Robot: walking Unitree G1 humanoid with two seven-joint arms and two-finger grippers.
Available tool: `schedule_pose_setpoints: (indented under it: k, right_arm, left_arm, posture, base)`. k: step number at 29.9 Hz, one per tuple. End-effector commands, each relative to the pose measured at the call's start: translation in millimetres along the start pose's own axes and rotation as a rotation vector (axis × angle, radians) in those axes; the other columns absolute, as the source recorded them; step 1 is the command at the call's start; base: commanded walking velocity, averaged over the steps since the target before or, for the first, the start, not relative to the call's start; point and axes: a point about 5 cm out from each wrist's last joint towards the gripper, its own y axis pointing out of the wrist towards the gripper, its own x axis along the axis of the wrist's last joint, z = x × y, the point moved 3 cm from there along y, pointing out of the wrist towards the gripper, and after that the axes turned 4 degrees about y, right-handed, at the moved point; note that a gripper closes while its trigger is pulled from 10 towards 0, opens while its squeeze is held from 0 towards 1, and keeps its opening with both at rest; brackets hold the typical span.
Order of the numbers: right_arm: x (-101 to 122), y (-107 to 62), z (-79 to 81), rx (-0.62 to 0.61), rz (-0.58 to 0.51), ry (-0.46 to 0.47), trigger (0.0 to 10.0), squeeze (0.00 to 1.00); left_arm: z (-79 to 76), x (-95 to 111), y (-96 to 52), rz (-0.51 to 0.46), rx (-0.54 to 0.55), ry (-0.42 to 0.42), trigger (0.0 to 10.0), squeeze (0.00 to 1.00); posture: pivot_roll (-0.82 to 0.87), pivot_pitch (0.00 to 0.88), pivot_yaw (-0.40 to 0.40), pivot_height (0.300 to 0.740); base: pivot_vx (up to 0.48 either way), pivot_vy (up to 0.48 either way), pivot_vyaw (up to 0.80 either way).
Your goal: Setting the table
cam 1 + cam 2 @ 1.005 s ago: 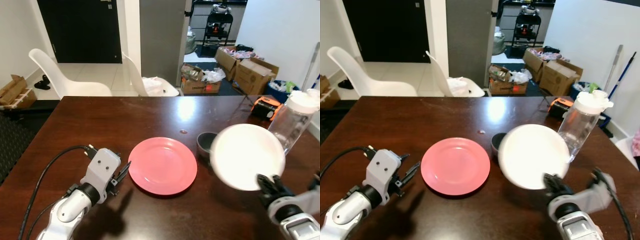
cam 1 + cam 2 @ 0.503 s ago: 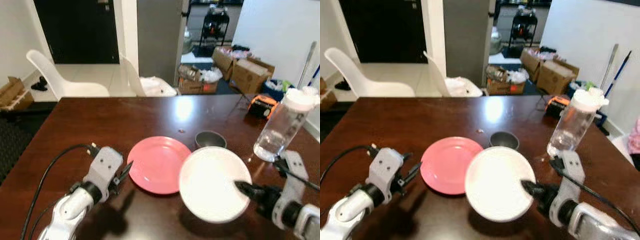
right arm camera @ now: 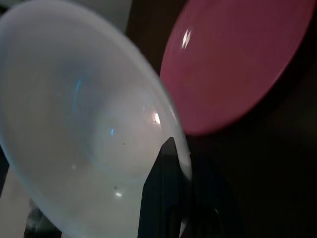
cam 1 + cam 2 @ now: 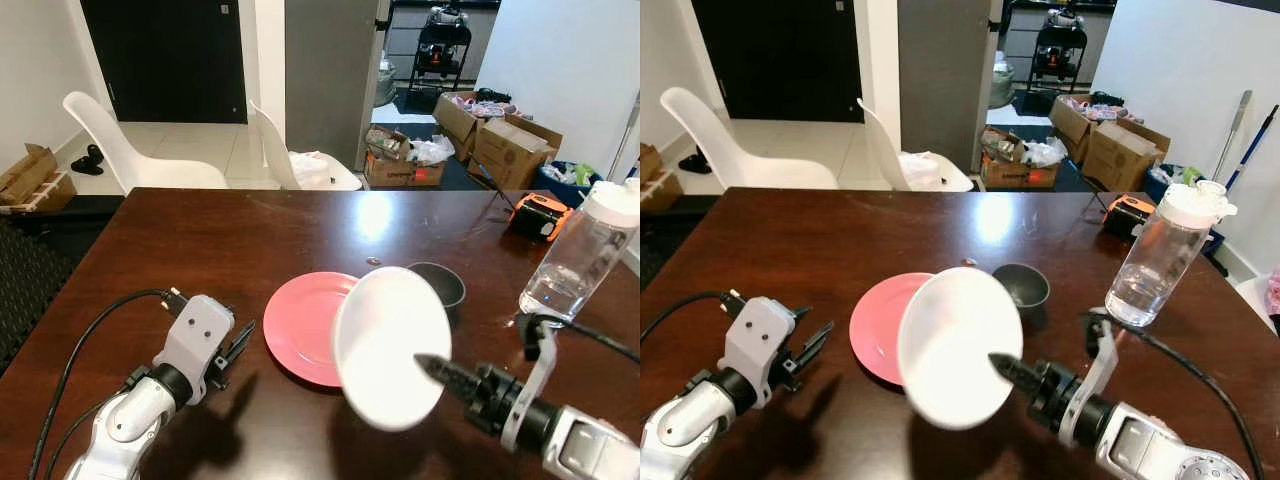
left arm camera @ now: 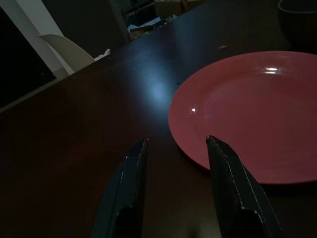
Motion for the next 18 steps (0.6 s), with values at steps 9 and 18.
schedule_pose_setpoints:
  k: [9,18]
  right_arm:
    - [-27.9,-22.2,-8.4,-0.123,0.345,-0.160,10.0,0.00]
    - [-3.5,-20.9,-31.7,-0.276,0.340,-0.254,10.0,0.00]
  left_arm:
    - [-7.9,-1.9,-2.5,0.003,-0.031,0.005,10.0,0.00]
    - [-8.1,-1.8,-3.2,0.003,-0.028,0.003,10.0,0.00]
  posture:
    - [-0.02,0.153,0.073,0.740]
    - [-0.01,0.153,0.070,0.740]
  base:
    - [0.000,0.000,0.00]
    - [0.000,0.000,0.00]
